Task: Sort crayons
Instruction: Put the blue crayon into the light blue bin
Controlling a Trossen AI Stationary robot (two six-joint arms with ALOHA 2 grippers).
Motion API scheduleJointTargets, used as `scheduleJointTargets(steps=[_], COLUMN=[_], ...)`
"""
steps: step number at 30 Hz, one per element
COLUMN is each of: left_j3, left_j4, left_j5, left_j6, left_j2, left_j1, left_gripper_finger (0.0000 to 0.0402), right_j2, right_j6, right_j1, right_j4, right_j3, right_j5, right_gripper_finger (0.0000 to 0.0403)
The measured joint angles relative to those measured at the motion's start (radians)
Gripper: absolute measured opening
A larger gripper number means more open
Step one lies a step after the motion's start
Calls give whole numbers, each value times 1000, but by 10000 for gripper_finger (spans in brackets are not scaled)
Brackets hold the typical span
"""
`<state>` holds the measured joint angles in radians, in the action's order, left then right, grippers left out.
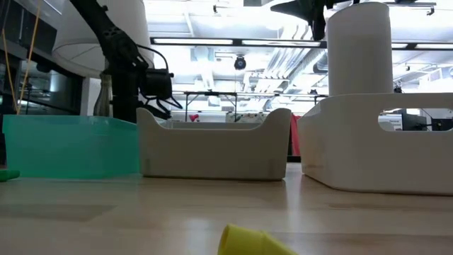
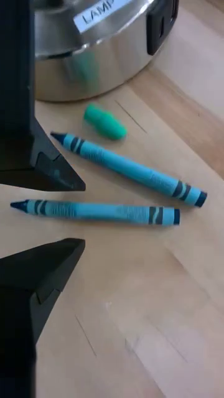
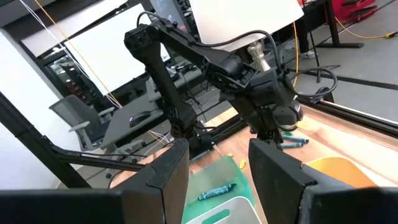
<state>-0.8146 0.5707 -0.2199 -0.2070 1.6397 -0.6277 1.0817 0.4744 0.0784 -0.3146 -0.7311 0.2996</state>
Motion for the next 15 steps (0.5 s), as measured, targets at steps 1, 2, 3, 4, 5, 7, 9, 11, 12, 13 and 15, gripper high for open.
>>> scheduleJointTargets(steps=[1, 2, 3, 4, 5, 7, 9, 11, 12, 13, 15], left_j3=[0, 0, 1, 2, 2, 3, 3, 3, 2, 1, 0], left_j4=[0, -1, 0, 1, 1, 3, 3, 2, 1, 2, 2], left_j5=[10, 22, 31, 35, 35, 43, 56, 74, 83, 91, 96], left_j6=[-1, -1, -1, -2, -8, -16, -16, -17, -18, -18, -18], left_j2=[0, 0, -3, -5, -7, -10, -10, -6, -2, 2, 14], left_j1=[0, 1, 4, 7, 13, 21, 26, 26, 26, 26, 25], left_gripper_finger=[131, 131, 131, 131, 131, 131, 131, 131, 131, 131, 131], right_j2=[0, 0, 0, 0, 0, 0, 0, 0, 0, 0, 0], right_j6=[0, 0, -1, -1, -1, -2, -3, -3, -3, -4, -7], right_j1=[0, 0, 0, 0, 0, 0, 0, 0, 0, 0, 0], right_j4=[0, 0, 0, 0, 0, 0, 0, 2, 2, 2, 3], right_j3=[0, 0, 0, 0, 0, 0, 0, 0, 0, 0, 0], right_j5=[0, 0, 0, 0, 0, 4, 19, 31, 32, 32, 32], right_gripper_finger=[160, 160, 160, 160, 160, 160, 160, 160, 160, 160, 160])
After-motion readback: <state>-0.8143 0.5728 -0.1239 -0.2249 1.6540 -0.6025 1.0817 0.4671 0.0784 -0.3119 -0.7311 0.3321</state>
